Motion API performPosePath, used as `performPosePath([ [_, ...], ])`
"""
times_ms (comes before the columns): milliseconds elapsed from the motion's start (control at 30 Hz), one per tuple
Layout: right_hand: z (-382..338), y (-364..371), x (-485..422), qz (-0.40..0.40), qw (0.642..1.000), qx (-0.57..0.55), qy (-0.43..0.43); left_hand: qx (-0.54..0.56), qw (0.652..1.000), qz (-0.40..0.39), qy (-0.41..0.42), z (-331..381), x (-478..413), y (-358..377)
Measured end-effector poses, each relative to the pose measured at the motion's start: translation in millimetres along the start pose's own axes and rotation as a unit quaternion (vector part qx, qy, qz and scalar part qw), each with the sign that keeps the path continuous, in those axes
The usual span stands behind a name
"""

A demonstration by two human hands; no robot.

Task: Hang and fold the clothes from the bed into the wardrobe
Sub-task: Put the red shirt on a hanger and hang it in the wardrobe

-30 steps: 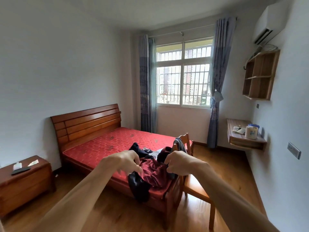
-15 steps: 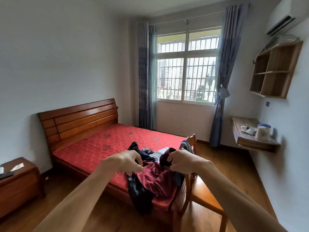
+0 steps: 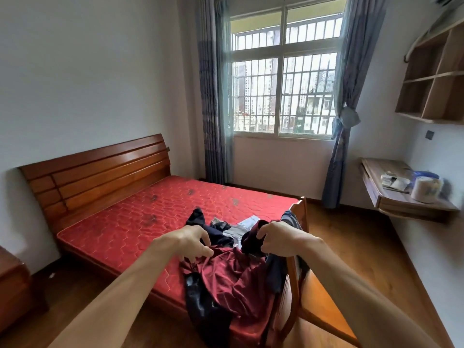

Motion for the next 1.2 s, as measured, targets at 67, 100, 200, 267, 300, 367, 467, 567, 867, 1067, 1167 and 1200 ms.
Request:
performPosePath([
  [67, 13, 3, -38, -0.014, 1.0, 0.0, 0.007, -0.012, 1.0, -0.01, -0.006, -3, -37, -3],
  [100, 19, 6, -58, -0.02, 1.0, 0.0, 0.01, -0.015, 1.0, -0.012, -0.008, -5, -55, -4],
  [200, 29, 10, -114, -0.034, 0.999, -0.004, 0.002, -0.01, 1.0, -0.012, -0.011, -16, -102, -11],
  [267, 32, 14, -149, -0.049, 0.999, -0.008, 0.0, -0.011, 1.0, -0.018, -0.014, -25, -129, -18],
  [300, 32, 16, -167, -0.056, 0.998, -0.011, 0.003, -0.013, 1.0, -0.018, -0.016, -30, -143, -22],
  [367, 32, 21, -202, -0.062, 0.998, -0.01, 0.01, -0.01, 1.0, -0.012, -0.022, -43, -175, -32],
  [467, 28, 30, -256, -0.056, 0.998, -0.005, 0.016, 0.002, 1.0, -0.009, -0.023, -66, -226, -44],
  [567, 22, 45, -311, -0.059, 0.998, 0.002, 0.013, 0.001, 1.0, -0.009, -0.013, -93, -282, -55],
  [867, 7, 82, -453, -0.078, 0.996, 0.025, 0.04, -0.003, 0.998, -0.044, 0.033, -156, -436, -88],
  [1067, 29, 115, -504, -0.093, 0.993, 0.025, 0.076, 0.026, 0.995, -0.064, 0.075, -167, -514, -68],
  [1167, 54, 142, -516, -0.106, 0.989, 0.008, 0.105, 0.03, 0.992, -0.078, 0.092, -168, -546, -35],
  [1200, 62, 152, -517, -0.106, 0.988, 0.002, 0.112, 0.026, 0.992, -0.084, 0.094, -169, -555, -22],
])
Point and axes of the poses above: each hand's wrist, its own x-axis away from the middle knuckle, its own y-axis out of the palm, z = x × y, the point moved 4 cm from there along -x, towards the middle knuckle, and after that the axes turned 9 degrees about z, right-handed, at the moved point
